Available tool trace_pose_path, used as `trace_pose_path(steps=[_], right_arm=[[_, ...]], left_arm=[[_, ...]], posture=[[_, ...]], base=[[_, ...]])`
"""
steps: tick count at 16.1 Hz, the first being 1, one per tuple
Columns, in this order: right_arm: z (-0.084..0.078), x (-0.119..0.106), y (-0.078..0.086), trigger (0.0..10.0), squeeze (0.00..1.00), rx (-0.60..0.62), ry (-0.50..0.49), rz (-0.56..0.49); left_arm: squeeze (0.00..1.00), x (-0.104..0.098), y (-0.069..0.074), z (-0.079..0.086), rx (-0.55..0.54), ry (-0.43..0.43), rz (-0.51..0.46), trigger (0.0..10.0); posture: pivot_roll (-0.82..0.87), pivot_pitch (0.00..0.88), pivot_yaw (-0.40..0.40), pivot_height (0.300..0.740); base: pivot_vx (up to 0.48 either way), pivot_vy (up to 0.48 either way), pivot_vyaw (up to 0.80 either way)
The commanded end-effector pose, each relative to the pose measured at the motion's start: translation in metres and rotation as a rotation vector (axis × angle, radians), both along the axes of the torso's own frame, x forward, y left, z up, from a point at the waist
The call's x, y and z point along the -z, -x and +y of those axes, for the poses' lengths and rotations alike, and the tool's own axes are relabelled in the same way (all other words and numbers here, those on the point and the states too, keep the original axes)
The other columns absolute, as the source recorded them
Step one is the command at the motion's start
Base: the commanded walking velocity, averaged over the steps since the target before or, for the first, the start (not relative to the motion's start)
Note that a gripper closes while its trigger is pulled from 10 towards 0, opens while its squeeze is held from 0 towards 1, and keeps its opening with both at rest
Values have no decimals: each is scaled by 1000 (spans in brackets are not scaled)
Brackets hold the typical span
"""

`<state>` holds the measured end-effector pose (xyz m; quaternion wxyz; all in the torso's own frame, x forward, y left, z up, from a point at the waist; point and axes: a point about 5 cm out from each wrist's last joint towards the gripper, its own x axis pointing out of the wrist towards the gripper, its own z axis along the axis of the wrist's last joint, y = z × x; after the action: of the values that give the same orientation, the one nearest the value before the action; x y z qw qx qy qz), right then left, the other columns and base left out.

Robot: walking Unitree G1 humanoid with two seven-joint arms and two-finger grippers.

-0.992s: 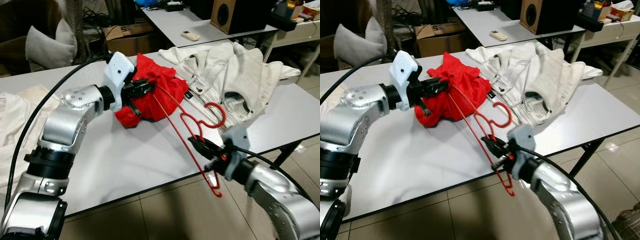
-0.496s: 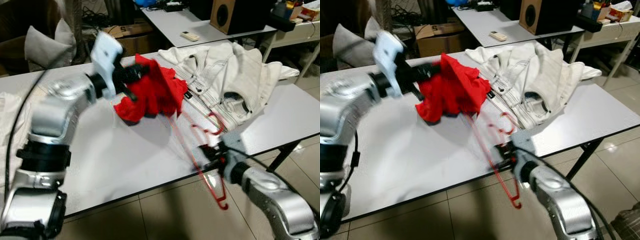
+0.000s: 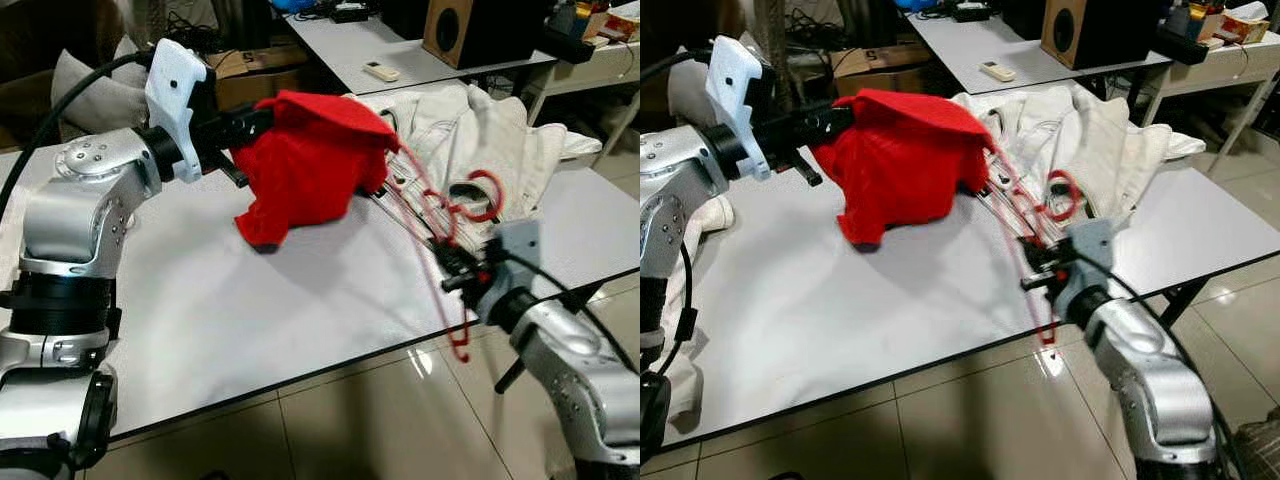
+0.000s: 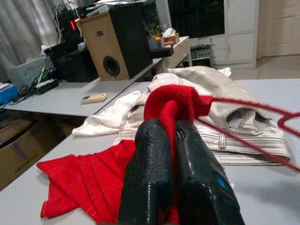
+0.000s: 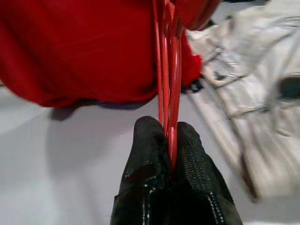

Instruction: Hang hanger

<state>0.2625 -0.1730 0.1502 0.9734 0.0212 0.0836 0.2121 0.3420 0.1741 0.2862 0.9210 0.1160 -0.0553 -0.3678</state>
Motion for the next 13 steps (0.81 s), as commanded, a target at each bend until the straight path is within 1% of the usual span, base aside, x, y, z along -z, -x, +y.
trace_pose_path(steps=[1, 2, 3, 6, 7, 8, 9, 10, 11, 12, 13], right_arm=[[3, 0, 3, 10000, 0, -16, -9, -9], [6, 2, 5, 10000, 0, -36, -9, 1], [10, 4, 10, 10000, 0, -90, 1, 14], [21, 2, 29, 10000, 0, -299, 5, 11], [23, 0, 46, 10000, 0, -445, 10, 33], [19, 1, 60, 10000, 0, -532, 23, 66], [17, 2, 64, 10000, 0, -552, 29, 79], [10, 2, 72, 10000, 0, -579, 43, 102], [6, 0, 76, 10000, 0, -587, 41, 109], [0, -5, 82, 10000, 0, -604, 40, 114], [-8, -11, 87, 10000, 0, -612, 31, 116]], left_arm=[[0, -8, -1, 5, -17, 19, -33, 0], [0, -8, -2, 6, -32, 37, -41, 0], [0, -8, -5, 10, -56, 49, -52, 0], [0, 0, -8, 21, -91, -7, -67, 0], [0, 5, -7, 27, -75, -74, -73, 0], [0, 18, 2, 26, 18, -169, -40, 0], [0, 26, 8, 24, 68, -205, -15, 0], [0, 48, 20, 22, 159, -318, 57, 0], [0, 64, 27, 24, 194, -402, 104, 0], [0, 90, 39, 28, 252, -515, 185, 0], [0, 108, 53, 28, 326, -541, 262, 0]], posture=[[-128, 0, 56, 740], [-128, 0, 56, 740], [-129, 0, 55, 740], [-130, 0, 58, 740], [-132, 0, 62, 740], [-131, 0, 63, 740], [-126, 0, 63, 740], [-126, 0, 63, 740], [-119, 0, 64, 740], [-121, 0, 68, 740], [-121, 0, 68, 740]], base=[[0, 0, 0], [0, 0, 0], [0, 0, 0], [0, 0, 0], [0, 0, 0], [0, 0, 0], [0, 0, 0], [0, 0, 0], [0, 0, 0], [0, 0, 0], [0, 0, 0]])
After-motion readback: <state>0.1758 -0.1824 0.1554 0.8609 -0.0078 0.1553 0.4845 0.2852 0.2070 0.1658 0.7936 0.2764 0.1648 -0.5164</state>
